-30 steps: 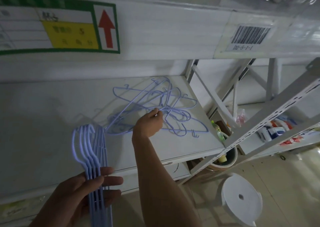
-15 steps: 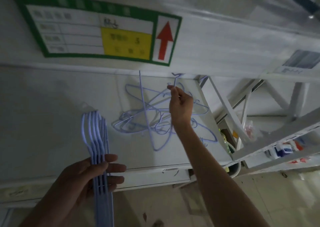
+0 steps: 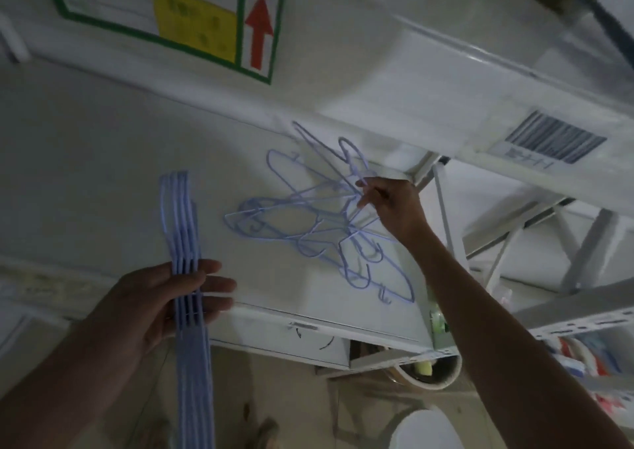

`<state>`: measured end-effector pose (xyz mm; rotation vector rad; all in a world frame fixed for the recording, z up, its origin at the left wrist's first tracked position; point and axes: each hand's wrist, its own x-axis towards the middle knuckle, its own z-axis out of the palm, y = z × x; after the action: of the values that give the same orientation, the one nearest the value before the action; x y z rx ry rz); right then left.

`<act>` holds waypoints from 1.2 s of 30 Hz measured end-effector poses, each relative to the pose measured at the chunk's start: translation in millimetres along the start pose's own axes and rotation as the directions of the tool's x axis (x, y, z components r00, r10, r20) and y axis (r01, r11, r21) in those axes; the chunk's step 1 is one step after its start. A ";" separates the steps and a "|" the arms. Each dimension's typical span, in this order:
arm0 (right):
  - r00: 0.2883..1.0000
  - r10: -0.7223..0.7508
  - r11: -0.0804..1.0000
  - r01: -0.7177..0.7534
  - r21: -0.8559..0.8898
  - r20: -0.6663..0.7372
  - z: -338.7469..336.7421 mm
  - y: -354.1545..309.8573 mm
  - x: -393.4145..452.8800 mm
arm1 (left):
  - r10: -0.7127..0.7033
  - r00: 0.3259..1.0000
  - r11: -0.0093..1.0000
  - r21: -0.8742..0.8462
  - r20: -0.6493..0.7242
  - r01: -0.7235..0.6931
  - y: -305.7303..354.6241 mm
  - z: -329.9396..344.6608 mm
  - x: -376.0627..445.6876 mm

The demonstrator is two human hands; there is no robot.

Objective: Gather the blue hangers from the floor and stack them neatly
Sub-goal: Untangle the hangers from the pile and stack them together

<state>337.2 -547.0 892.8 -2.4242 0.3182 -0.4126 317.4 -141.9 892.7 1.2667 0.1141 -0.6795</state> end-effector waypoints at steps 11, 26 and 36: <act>0.946 -0.250 0.808 0.321 -0.494 0.207 49.2 70.5 2.0 | 0.030 0.991 0.992 -0.117 -0.134 -0.046 -46.7 46.8 -32.5; 0.930 -0.144 0.824 0.302 -0.480 0.338 74.8 72.5 25.8 | 0.063 0.972 0.985 -0.144 -0.226 -0.097 -56.1 65.4 -51.4; 0.980 -0.143 0.860 0.194 -0.472 0.141 6.1 26.4 65.7 | 0.099 0.968 0.980 -0.149 -0.230 -0.135 -48.9 70.2 -69.8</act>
<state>396.7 -585.1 885.3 -2.9711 0.1769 -0.3086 215.8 -183.5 905.0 1.1775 0.2714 -0.4159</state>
